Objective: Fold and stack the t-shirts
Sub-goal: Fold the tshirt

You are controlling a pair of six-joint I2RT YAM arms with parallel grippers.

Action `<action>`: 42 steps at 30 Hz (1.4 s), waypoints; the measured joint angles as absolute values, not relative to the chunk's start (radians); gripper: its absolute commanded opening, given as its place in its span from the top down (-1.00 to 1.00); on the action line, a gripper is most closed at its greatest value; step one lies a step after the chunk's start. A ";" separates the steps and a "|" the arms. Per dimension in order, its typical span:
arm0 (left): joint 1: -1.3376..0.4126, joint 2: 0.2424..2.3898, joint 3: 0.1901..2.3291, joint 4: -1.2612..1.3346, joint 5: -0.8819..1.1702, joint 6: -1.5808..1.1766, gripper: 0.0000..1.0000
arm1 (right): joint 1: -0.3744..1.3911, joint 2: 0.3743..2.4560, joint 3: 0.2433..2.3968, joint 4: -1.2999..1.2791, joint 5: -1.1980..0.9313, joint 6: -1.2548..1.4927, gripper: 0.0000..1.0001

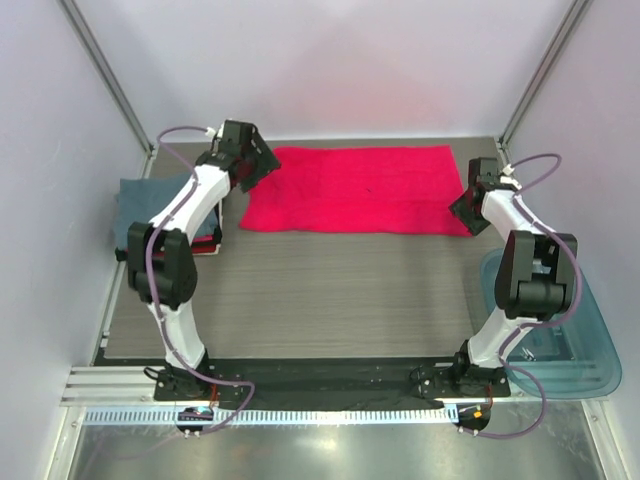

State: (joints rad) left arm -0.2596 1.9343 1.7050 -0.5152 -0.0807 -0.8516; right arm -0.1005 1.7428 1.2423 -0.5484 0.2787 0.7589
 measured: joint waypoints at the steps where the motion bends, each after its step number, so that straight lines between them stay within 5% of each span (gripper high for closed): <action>1: -0.260 1.900 1.666 -0.513 -0.075 -0.853 -0.47 | -0.101 1.734 1.224 -0.538 0.278 0.766 -0.15; 11: -0.260 1.630 1.266 -0.426 -0.053 -0.911 -0.43 | -0.151 1.768 1.139 -0.442 0.210 0.820 -0.11; 22: -0.266 1.590 1.052 -0.290 -0.053 -0.937 -0.36 | -0.188 1.816 1.122 -0.370 0.224 0.868 -0.06; 25: -0.268 1.590 1.031 -0.283 -0.055 -0.936 -0.34 | -0.191 1.816 1.114 -0.346 0.237 0.883 0.09; 32: -0.268 1.590 1.014 -0.247 -0.064 -0.935 -0.33 | -0.195 1.831 1.101 -0.296 0.263 0.911 0.92; 42: -0.268 1.590 0.982 -0.225 -0.126 -0.944 -0.24 | -0.194 1.739 0.998 -0.287 0.276 0.920 0.98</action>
